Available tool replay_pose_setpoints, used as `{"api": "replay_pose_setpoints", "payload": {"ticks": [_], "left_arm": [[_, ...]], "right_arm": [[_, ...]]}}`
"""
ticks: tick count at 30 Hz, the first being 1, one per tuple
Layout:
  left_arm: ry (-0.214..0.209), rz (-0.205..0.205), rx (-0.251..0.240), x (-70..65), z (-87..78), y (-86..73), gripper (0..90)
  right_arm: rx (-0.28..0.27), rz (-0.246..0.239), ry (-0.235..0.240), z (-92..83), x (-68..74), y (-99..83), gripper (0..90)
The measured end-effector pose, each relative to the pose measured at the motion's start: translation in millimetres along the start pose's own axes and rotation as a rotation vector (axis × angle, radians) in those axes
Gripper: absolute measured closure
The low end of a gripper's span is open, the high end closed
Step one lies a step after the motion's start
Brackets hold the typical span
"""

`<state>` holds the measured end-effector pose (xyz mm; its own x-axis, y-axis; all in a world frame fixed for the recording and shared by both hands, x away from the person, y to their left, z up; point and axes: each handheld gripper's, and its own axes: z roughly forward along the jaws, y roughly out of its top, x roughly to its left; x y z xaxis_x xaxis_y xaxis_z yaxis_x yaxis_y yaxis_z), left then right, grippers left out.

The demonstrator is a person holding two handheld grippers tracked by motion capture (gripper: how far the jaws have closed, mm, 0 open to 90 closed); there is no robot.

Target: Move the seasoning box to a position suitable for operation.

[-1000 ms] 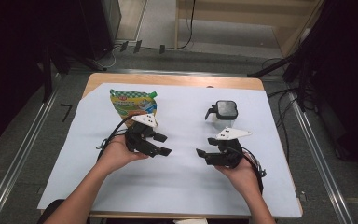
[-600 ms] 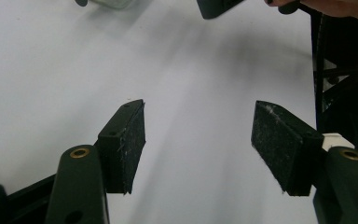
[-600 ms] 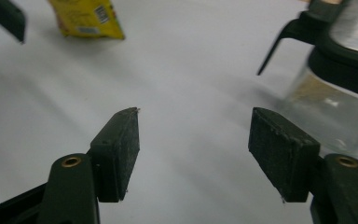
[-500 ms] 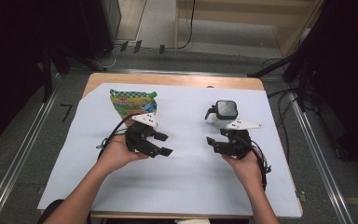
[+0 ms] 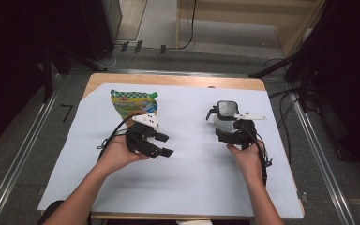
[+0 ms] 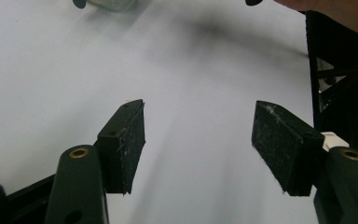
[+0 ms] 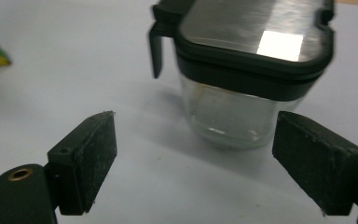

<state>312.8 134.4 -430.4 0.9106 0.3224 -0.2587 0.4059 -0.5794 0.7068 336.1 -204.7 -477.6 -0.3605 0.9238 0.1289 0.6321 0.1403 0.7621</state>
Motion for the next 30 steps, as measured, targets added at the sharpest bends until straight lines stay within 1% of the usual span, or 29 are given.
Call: {"api": "replay_pose_setpoints", "payload": {"ticks": [3, 7, 9, 10, 14, 15, 16, 17, 19, 24, 27, 30], "left_arm": [[0.000, -0.001, 0.001, 0.2, 0.3, 0.0, 35.6], [0.002, 0.003, 0.000, -0.4, 1.0, 0.1, 35.6], [0.004, 0.005, -0.010, -0.9, 0.7, 0.5, 35.7], [0.003, 0.004, -0.012, -0.9, 0.5, 0.6, 35.8], [0.004, 0.003, -0.009, -0.4, 0.9, 0.1, 36.0], [0.004, 0.002, -0.008, -0.2, 0.9, 0.1, 36.1], [0.004, 0.002, -0.008, -0.2, 0.9, 0.1, 36.1], [0.000, 0.000, -0.007, 0.0, 1.2, 0.1, 36.2], [0.001, 0.001, -0.004, -0.2, 1.7, 0.1, 36.3], [-0.003, 0.003, 0.000, 0.2, 1.8, -0.1, 36.3], [-0.004, -0.005, -0.004, 0.6, 1.6, -0.4, 36.3], [-0.003, -0.010, -0.002, 1.1, 1.6, -0.7, 36.3]], "right_arm": [[-0.012, 0.020, -0.038, 6.1, -4.4, 1.2, 13.2], [-0.038, 0.042, -0.063, 17.1, -9.5, 3.1, 13.3], [-0.028, 0.047, -0.084, 24.4, -11.1, 3.1, 13.2], [-0.025, 0.049, -0.093, 27.6, -11.1, 2.6, 13.2], [-0.051, 0.063, -0.112, 37.8, -9.6, 1.7, 13.2], [-0.066, 0.060, -0.120, 40.5, -8.4, 2.3, 13.0], [-0.066, 0.060, -0.120, 40.5, -8.4, 2.3, 13.0], [-0.086, 0.060, -0.148, 43.9, -6.1, 4.0, 13.0], [-0.106, 0.065, -0.163, 46.8, -5.2, 5.7, 13.0], [-0.134, 0.091, -0.181, 56.1, -5.0, 9.7, 11.9], [-0.146, 0.091, -0.198, 60.9, -4.3, 10.8, 11.7], [-0.156, 0.109, -0.203, 63.0, -3.9, 11.5, 12.3]]}}
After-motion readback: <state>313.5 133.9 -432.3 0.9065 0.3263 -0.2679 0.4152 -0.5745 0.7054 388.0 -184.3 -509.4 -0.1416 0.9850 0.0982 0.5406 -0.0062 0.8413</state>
